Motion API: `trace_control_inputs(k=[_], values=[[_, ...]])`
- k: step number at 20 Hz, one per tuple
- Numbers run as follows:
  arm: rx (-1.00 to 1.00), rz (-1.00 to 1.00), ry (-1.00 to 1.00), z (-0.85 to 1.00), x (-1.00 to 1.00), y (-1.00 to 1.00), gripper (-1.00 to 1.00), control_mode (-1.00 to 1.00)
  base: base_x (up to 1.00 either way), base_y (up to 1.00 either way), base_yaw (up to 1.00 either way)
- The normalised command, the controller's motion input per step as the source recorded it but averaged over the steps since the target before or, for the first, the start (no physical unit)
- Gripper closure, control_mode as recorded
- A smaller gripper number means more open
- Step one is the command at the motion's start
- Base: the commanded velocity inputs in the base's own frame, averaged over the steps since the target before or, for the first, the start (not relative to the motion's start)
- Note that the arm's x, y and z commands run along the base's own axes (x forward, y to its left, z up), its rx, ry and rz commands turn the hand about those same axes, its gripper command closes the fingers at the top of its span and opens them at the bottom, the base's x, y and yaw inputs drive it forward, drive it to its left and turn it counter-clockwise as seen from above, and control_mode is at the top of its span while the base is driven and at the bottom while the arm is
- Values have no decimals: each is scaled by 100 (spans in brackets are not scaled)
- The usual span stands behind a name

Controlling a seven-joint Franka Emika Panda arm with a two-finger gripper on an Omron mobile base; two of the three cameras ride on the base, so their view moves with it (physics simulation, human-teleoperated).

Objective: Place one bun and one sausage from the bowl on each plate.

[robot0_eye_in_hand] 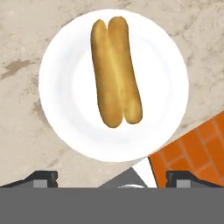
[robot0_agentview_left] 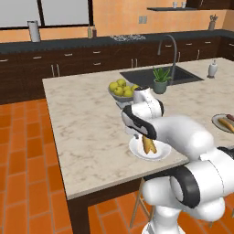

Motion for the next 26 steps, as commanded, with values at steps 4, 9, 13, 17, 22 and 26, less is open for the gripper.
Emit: trace_control_inputs(k=[4,9,13,17,22,26], values=[[1,11,-12,29,-100,0,-100,-100,0,0,0],[0,12,-1,13,-99,-3,-100,-100,0,0,0],[28,3,0,9,-72,-43,-100,-100,0,0,0],[0,0,0,0,-9,0,-100,-100,0,0,0],[0,0,-3,0,-42,-1,-100,-100,0,0,0],[0,0,0,0,0,0,-100,100,-31,-32,-2]])
